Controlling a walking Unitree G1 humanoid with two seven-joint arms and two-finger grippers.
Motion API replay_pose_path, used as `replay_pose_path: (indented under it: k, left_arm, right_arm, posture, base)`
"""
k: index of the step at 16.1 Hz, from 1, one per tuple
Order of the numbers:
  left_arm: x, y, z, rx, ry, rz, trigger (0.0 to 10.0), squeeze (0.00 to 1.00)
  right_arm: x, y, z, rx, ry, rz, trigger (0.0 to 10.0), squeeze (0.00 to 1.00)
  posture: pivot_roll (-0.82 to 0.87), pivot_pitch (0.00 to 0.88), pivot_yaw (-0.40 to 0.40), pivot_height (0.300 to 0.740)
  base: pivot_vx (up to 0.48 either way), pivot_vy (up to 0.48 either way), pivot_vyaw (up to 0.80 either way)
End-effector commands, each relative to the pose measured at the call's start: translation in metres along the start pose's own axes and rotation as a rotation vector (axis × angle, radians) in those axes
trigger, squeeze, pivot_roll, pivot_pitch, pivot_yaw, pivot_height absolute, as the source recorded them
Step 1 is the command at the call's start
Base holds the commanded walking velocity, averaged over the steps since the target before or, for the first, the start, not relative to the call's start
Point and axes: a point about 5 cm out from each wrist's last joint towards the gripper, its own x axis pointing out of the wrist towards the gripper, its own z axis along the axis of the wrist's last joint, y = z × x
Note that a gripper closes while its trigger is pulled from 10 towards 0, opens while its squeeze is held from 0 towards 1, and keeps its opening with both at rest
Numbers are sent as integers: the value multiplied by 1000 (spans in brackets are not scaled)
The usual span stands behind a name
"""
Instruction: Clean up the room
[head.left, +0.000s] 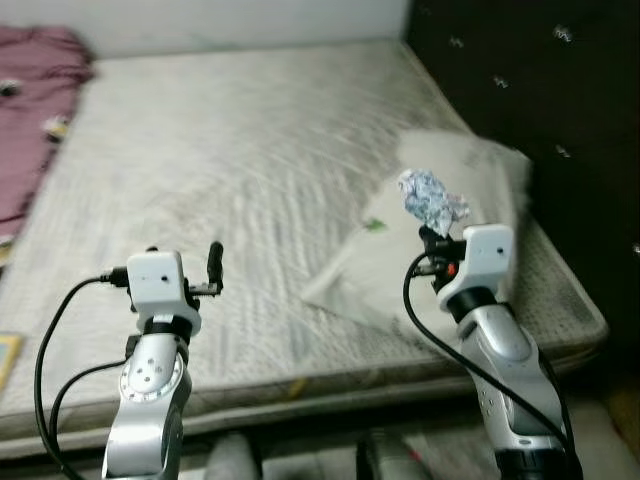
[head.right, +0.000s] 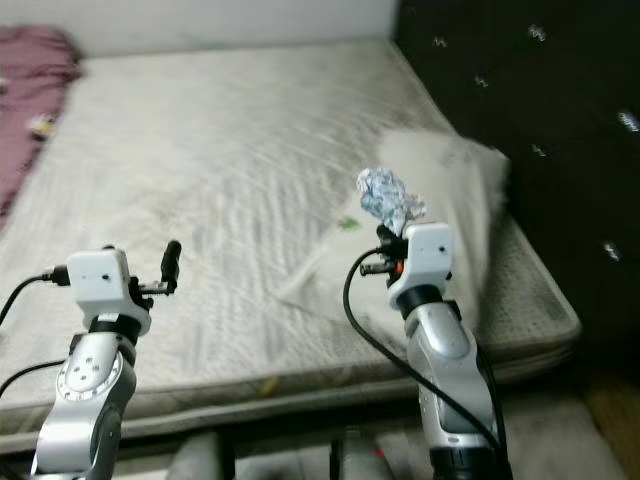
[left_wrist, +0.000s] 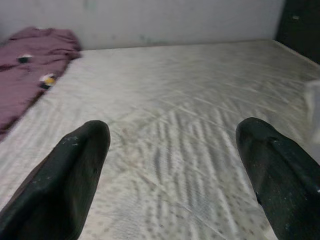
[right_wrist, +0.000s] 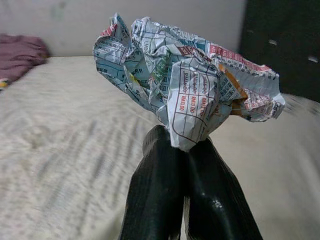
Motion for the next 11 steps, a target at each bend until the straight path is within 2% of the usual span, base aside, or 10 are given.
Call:
replay_pose_path:
  k: [1, 9, 11]
  left_arm:
    - [1, 3, 0, 30, 5, 22, 10000, 0]
    - [1, 2, 0, -10, 18, 30, 10000, 0]
    - [0, 4, -1, -1, 18, 36, 10000, 0]
  right_arm:
    - [2, 0, 2, 3, -8, -2, 10000, 0]
    - [2, -4, -3, -1, 10, -32, 10000, 0]
    - [3, -11, -14, 23, 96, -101, 10000, 0]
  posture:
    - [-48, 0, 7, 740]
    - [-47, 0, -5, 740]
    - [-48, 0, -8, 740]
  base:
    - [0, 0, 0]
    - [0, 0, 0]
    - [0, 0, 0]
